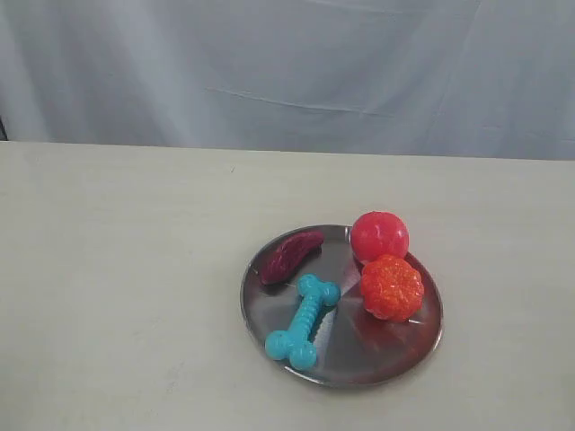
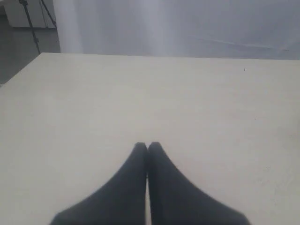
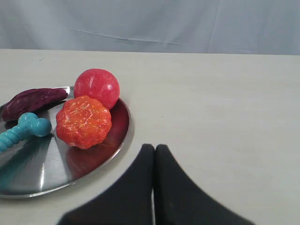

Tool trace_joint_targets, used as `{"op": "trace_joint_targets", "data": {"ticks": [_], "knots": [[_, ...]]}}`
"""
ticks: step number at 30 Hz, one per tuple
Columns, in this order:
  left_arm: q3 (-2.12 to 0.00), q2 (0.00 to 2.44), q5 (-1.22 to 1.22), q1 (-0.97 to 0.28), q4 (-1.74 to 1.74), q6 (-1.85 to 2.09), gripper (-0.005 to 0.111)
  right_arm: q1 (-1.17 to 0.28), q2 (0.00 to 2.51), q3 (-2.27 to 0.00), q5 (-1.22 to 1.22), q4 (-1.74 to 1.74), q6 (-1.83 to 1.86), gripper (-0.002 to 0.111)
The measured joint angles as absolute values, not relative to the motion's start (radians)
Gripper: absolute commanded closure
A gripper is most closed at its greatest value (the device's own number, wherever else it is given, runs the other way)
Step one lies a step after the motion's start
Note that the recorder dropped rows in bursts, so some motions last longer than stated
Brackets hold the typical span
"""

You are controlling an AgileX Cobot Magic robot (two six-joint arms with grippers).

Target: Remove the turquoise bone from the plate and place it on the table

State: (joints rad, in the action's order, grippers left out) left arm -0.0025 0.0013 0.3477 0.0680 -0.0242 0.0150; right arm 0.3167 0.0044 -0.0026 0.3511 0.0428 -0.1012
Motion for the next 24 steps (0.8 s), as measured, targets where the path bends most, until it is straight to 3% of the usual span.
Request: {"op": "trace_joint_targets", "data": {"ticks": [15, 24], "knots": [[-0.003, 0.001, 0.348, 0.068, -0.024, 0.015, 0.107, 0.317, 0.004, -0.002, 0.346, 0.043, -0.101, 0.109], [-0.003, 0.001, 0.348, 0.068, -0.024, 0.015, 0.107, 0.317, 0.004, -0.002, 0.167, 0.043, -0.101, 0.109]]}}
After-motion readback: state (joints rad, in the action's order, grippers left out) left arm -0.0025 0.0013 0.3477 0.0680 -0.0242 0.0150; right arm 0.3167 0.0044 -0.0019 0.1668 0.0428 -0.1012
